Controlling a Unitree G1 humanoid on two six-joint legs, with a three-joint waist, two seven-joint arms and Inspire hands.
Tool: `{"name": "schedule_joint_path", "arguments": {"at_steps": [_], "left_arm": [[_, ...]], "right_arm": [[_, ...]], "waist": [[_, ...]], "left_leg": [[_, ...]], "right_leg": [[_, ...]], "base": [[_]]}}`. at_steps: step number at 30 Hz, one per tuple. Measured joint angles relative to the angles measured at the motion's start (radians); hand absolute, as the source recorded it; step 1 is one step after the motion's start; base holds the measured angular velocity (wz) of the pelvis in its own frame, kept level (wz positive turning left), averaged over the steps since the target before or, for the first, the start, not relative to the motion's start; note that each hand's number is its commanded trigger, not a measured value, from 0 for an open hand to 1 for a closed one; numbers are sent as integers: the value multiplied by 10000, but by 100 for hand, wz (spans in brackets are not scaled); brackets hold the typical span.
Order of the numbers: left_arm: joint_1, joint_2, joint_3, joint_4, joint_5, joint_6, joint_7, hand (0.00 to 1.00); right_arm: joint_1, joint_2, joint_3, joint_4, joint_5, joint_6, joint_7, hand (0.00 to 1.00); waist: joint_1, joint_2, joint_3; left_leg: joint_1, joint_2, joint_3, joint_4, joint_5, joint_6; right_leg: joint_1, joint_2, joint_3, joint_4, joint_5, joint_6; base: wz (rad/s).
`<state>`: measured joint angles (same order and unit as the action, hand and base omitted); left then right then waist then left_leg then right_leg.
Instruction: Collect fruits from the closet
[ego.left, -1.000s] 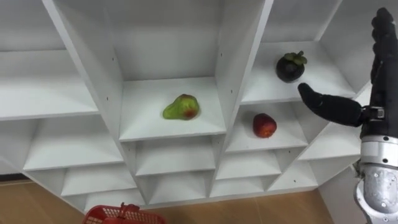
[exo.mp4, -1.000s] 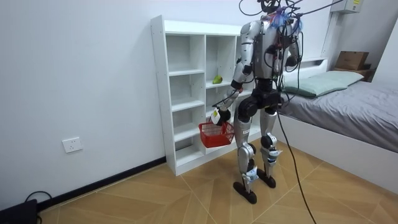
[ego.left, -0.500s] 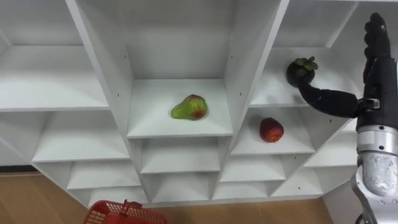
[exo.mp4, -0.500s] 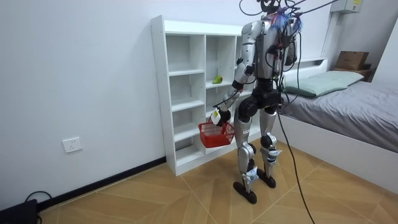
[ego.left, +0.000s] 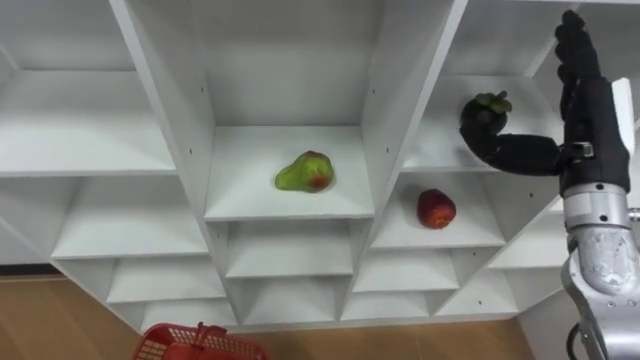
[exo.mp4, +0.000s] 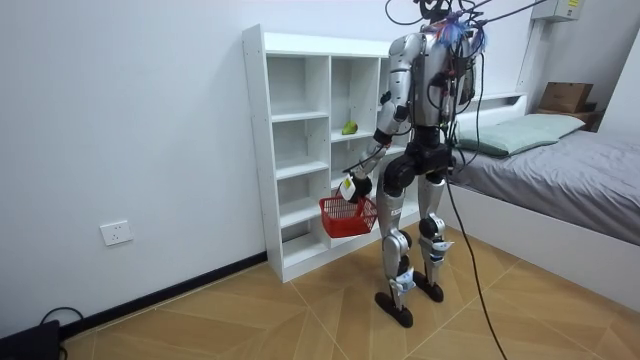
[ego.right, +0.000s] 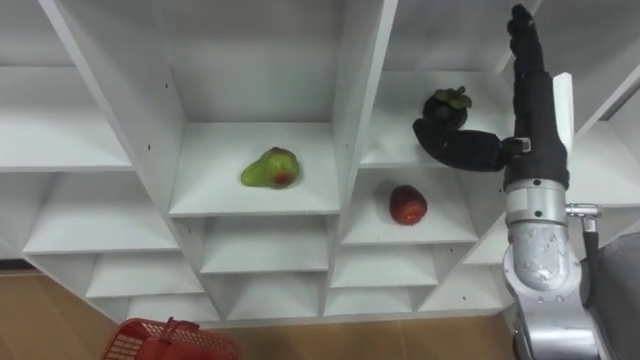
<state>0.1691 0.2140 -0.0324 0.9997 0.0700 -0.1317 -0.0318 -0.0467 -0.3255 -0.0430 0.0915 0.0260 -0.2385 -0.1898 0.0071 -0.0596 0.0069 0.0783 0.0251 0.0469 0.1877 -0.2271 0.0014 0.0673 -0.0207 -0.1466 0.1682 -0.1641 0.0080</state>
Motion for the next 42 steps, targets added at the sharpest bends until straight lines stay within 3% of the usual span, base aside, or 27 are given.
{"name": "schedule_joint_path", "arguments": {"at_steps": [13, 17, 24, 30, 32, 42], "left_arm": [[9, -10, -19, -1, 5, 5, -2, 100], [7, -11, -21, 0, 26, 22, -1, 100], [-44, -33, 109, 4, 27, 327, -6, 100], [-52, -29, 210, 4, 8, 593, -4, 100], [-52, -30, 214, 4, 9, 601, -1, 100], [-59, -42, 284, 4, 13, 655, 20, 100]], "right_arm": [[-589, -35, 39, 682, 358, 6, 410, 0], [-1040, -337, 171, 1265, 516, 30, 409, 0], [-1336, -339, 197, 2403, 1728, 664, 1072, 0], [-1453, -340, 231, 2971, 2056, 687, 1456, 0], [-1454, -339, 232, 3203, 2062, 838, 1498, 0], [-1486, -340, 215, 3362, 2085, 872, 1540, 0]], "waist": [[40, 80, -8], [126, 67, -7], [299, 29, -15], [337, -11, 5], [358, -49, 20], [505, -105, 15]], "left_leg": [[3, -13, 9, 10, 18, 7], [-29, -15, 4, -2, 21, 5], [-42, -31, -74, -9, 40, 22], [-23, -30, -89, -6, 47, 18], [-29, -31, -93, -4, 51, 18], [-68, -35, -157, 29, 69, 13]], "right_leg": [[0, -22, -26, 17, 6, -10], [-8, -22, -46, 15, 8, -12], [4, -56, -191, 6, 7, -12], [30, -61, -246, 2, 7, -11], [30, -63, -258, 2, 7, -12], [90, -88, -432, 10, 13, -20]], "base": [[0], [0], [4], [1], [0], [2]]}}
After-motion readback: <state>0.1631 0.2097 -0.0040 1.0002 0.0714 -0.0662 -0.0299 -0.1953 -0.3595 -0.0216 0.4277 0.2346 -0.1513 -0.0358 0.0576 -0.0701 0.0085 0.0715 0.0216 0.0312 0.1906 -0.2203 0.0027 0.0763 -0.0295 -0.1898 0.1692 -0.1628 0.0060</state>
